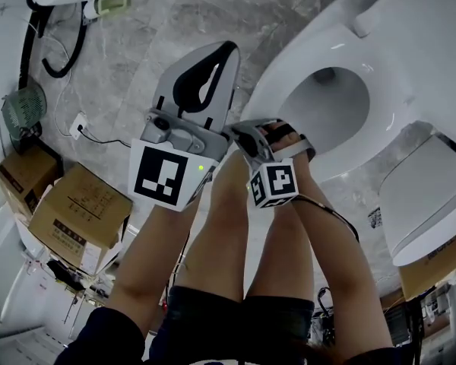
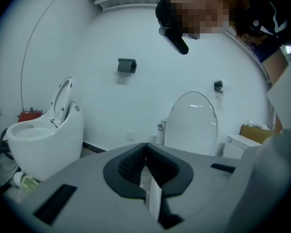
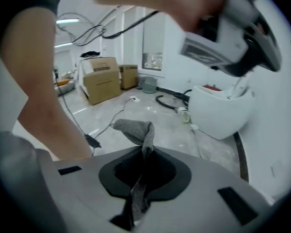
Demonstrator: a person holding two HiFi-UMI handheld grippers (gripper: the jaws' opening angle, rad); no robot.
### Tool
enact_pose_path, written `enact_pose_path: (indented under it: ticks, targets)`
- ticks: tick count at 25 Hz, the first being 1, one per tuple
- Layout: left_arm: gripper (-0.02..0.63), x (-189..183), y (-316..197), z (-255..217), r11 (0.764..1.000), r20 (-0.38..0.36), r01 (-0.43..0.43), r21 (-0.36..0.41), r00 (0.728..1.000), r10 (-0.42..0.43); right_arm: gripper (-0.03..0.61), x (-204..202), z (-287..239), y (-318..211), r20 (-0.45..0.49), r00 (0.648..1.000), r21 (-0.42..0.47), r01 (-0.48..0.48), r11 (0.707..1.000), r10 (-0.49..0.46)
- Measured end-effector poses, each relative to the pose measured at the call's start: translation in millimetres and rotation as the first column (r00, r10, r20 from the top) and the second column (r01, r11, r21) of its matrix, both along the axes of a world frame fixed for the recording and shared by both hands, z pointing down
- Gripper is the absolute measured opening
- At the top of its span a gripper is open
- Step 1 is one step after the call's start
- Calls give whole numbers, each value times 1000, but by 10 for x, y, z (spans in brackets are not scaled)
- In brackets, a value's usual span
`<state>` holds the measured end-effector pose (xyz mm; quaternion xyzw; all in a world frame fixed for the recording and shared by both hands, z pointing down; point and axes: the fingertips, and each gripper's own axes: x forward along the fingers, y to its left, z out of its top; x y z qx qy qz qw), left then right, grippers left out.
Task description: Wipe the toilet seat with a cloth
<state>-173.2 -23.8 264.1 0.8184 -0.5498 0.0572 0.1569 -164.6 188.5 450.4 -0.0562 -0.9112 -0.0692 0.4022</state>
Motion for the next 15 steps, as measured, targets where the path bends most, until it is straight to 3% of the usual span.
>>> enact_pose_path:
  ticks: [3, 5, 7, 8, 11, 12, 13, 15]
  targets:
    - [20, -37, 32, 16, 1000, 26, -20, 0, 999, 20, 40, 58, 35, 485, -18, 992, -23, 122, 992, -122]
    - [20, -55, 49, 27, 1000, 34, -29, 1, 999, 29, 41, 65, 5, 363, 21, 996, -19, 93, 996, -92]
    - [20, -68, 65, 41, 1000, 37, -27, -3, 999, 27, 41, 77, -38, -129, 80, 994, -9, -71, 997, 71]
    - [20, -70, 77, 51, 1000, 38, -26, -6, 999, 26, 41, 116, -49, -470, 108, 976, -8, -189, 982, 188]
    - [20, -76, 115, 74, 1000, 37, -23, -8, 999, 23, 41, 331, -61, -1466, 186, 844, -63, -501, 863, 504]
    - [20, -75, 126, 78, 1000, 35, -21, -8, 999, 21, 41, 377, -62, -1661, 203, 809, -89, -546, 833, 551]
    - [20, -70, 137, 80, 1000, 33, -19, -8, 999, 19, 41, 386, -68, -1754, 211, 798, -102, -556, 825, 564]
    - [20, -49, 158, 85, 1000, 32, -17, -8, 999, 17, 41, 313, -84, -1632, 220, 834, -103, -496, 862, 506]
